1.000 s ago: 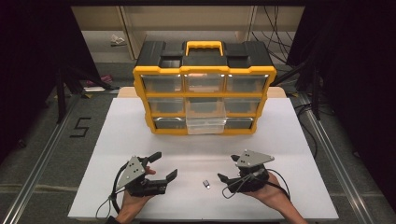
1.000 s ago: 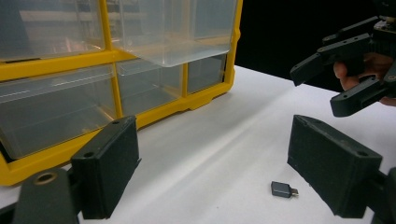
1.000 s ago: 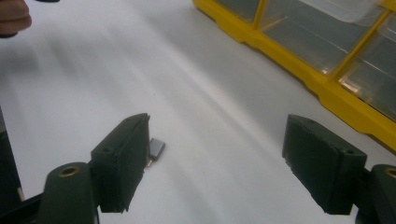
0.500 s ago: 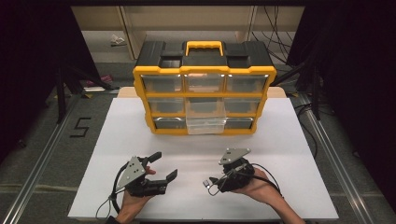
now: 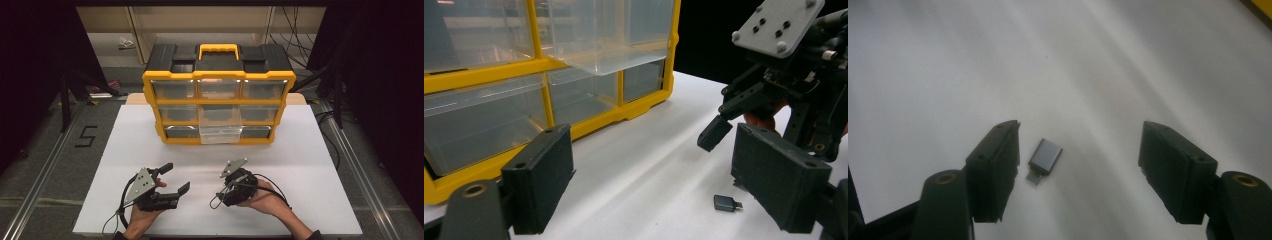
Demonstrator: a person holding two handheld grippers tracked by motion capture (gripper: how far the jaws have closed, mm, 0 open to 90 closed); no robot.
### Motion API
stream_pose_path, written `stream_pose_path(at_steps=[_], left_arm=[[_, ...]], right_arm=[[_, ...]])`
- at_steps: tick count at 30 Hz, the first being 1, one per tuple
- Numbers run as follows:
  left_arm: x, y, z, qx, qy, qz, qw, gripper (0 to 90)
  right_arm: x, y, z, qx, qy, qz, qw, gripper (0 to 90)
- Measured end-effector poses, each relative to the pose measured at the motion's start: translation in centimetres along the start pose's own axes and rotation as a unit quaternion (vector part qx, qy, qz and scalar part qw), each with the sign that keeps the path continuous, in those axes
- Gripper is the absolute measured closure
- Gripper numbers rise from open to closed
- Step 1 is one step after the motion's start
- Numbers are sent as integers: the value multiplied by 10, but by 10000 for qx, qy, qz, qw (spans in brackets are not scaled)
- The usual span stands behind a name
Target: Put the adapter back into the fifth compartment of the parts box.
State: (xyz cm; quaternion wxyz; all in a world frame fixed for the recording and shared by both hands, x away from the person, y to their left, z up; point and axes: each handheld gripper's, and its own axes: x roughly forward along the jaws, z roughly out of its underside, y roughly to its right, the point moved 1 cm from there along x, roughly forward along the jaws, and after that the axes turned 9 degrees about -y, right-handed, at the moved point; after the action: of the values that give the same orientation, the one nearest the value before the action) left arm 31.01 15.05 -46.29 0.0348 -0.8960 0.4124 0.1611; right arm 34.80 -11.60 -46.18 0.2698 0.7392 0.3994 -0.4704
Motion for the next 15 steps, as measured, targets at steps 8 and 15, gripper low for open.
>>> stream_pose_path(at_steps=[8,15], left_arm=[[0,0,0,5,-6,16,10000,170],[0,0,0,27,-25,24,10000,171]], right_arm=[[12,-2,-3,-31,-218,-38,9997,378],[20,-1,-4,-55,-367,-98,9993,430]])
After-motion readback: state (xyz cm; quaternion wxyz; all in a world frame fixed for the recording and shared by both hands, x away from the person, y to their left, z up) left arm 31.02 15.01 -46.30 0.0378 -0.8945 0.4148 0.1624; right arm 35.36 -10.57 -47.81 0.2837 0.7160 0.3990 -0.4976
